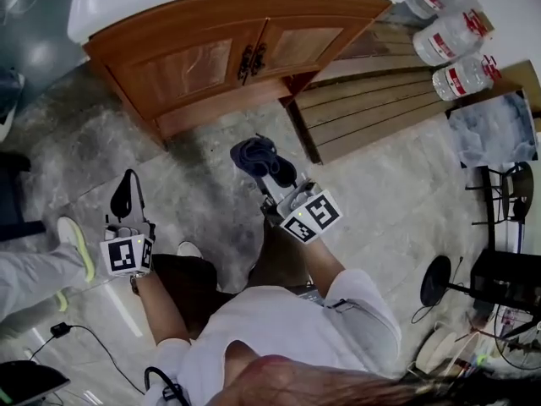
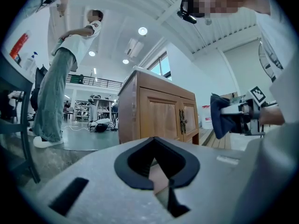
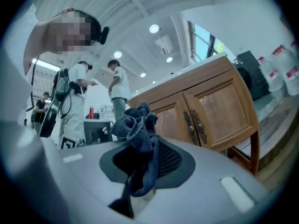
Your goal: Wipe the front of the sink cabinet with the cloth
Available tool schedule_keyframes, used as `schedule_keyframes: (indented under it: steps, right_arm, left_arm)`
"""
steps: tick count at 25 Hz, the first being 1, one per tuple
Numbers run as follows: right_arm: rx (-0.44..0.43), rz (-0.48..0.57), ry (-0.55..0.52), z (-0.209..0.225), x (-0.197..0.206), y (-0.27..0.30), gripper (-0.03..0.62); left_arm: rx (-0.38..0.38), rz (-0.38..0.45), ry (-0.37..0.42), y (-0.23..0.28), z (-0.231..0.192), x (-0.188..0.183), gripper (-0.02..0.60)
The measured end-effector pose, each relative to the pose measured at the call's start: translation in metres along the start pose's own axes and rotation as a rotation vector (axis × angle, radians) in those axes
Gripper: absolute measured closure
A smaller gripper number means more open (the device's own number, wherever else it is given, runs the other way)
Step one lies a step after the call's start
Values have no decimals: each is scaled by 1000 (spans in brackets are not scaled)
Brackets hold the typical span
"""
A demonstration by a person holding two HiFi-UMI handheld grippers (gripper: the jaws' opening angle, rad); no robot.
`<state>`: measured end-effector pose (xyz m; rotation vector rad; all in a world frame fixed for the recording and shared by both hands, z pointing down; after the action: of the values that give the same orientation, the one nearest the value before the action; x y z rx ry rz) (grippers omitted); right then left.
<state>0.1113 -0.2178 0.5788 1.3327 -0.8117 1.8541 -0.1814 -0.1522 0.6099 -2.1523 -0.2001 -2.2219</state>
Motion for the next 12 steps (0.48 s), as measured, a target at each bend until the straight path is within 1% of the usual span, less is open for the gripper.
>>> schedule_keyframes:
  steps: [1, 3, 6, 9, 10, 12]
  right_arm:
    - [-19, -46, -38, -12, 5, 1, 503]
    - [-28, -104, -94, -25, 11, 0, 503]
    - [4, -143, -124, -20, 13, -6, 503]
    - [48, -167, -150, -10, 4, -12, 503]
    - [64, -173, -156, -9, -3, -11, 503]
    - [92, -179, -151, -9, -26, -5, 503]
  left_arm:
    - [-2, -1, -7, 0, -1, 0, 577]
    - [0, -1, -16, 1, -1, 1, 577]
    - [14, -4, -29, 3, 4, 4, 577]
    - [47, -17, -90, 4, 14, 2, 575]
    - [69, -29, -92, 6, 19, -3, 577]
    - [115, -48, -37, 12, 28, -31, 576]
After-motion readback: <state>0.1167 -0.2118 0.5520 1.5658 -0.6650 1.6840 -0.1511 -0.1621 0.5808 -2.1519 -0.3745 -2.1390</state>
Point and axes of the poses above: the fingertips, and each gripper's own axes: y forward along the fingers, z to its right, x out of its underside, the point moved 5 cm from there along -y, backward along the fingers, and after that the axes turned 3 degrees about -x, right-handed, at the moved point
